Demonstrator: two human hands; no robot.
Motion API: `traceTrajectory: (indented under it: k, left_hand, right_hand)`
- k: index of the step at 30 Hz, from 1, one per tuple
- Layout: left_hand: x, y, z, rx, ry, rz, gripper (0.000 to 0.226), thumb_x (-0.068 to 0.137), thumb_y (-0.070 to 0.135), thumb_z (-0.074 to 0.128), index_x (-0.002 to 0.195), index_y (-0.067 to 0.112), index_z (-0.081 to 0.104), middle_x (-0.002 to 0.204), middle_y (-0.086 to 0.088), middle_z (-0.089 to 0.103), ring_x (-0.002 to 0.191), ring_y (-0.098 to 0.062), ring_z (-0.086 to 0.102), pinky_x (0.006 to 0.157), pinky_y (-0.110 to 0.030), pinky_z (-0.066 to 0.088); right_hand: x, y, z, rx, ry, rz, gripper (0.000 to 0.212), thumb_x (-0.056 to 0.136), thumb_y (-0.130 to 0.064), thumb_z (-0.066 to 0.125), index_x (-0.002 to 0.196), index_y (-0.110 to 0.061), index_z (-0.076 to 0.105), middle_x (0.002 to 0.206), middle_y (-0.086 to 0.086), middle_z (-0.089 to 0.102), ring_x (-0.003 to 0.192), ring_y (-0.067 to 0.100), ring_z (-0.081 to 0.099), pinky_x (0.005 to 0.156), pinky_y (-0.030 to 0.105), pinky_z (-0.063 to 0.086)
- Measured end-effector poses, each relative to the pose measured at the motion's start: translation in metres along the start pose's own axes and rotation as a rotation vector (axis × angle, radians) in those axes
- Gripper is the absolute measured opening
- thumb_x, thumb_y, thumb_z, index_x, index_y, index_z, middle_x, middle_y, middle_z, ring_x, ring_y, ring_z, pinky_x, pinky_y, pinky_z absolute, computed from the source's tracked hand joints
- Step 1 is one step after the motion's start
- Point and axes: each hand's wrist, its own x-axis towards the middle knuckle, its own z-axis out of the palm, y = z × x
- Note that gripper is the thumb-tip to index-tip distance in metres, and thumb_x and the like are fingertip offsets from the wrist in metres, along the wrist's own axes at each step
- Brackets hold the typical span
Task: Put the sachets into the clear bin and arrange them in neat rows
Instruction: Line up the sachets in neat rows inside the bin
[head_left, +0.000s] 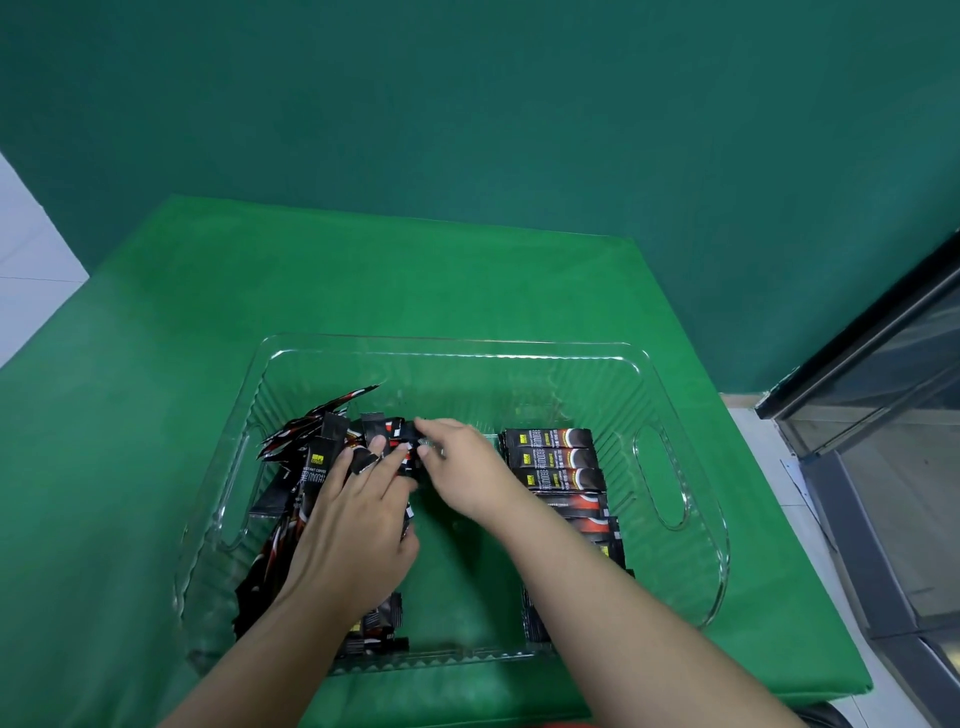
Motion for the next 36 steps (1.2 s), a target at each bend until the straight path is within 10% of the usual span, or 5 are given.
traceTrajectory:
  k: [7,12,18,26,36]
  left_hand:
    - [0.001,0.0,0.0,0.01,-0.023,-0.006,0.031,0.062,0.027,0.074,0.092,0.017,0.07,0.123,-0.01,0.064,0.117,-0.025,0.06,0.109,-0.043,0.02]
    - [0.0,0.0,0.0,0.02,-0.042,-0.019,0.031,0.06,0.027,0.078,0.089,0.018,0.07,0.123,-0.01,0.064,0.111,-0.021,0.063,0.109,-0.043,0.018]
    - [0.0,-0.001,0.001,0.025,-0.04,-0.022,0.032,0.061,0.027,0.078,0.09,0.018,0.071,0.124,-0.01,0.064,0.112,-0.021,0.062,0.11,-0.043,0.017]
    - [0.0,0.0,0.001,0.014,-0.015,-0.01,0.033,0.06,0.026,0.079,0.09,0.017,0.071,0.121,-0.01,0.065,0.105,-0.019,0.065,0.109,-0.044,0.018]
    - [0.0,-0.001,0.002,0.013,-0.03,-0.011,0.032,0.061,0.026,0.078,0.091,0.017,0.071,0.123,-0.01,0.064,0.107,-0.02,0.064,0.109,-0.044,0.016]
  right_hand:
    - [-0.024,0.018,-0.03,0.253,0.448,0.1,0.03,0.092,-0.018,0.06,0.12,-0.01,0.064,0.117,0.002,0.067,0.102,0.012,0.062,0.095,0.027,0.047]
    - [-0.035,0.026,-0.048,0.382,0.522,0.133,0.015,0.087,-0.014,0.066,0.102,-0.018,0.064,0.086,-0.003,0.065,0.062,0.002,0.052,0.054,0.01,0.039]
    - [-0.056,0.027,-0.067,0.338,0.563,0.083,0.029,0.082,-0.01,0.07,0.081,-0.029,0.048,0.08,-0.005,0.061,0.068,0.006,0.054,0.067,0.021,0.046]
    - [-0.078,0.046,-0.055,-0.386,0.536,-0.242,0.023,0.065,0.009,0.074,0.079,-0.005,0.063,0.077,0.0,0.056,0.07,0.016,0.053,0.069,0.02,0.04]
    - [-0.084,0.064,-0.045,-0.427,0.237,0.008,0.027,0.087,-0.015,0.064,0.114,-0.011,0.063,0.112,0.004,0.059,0.107,0.022,0.051,0.092,0.025,0.038]
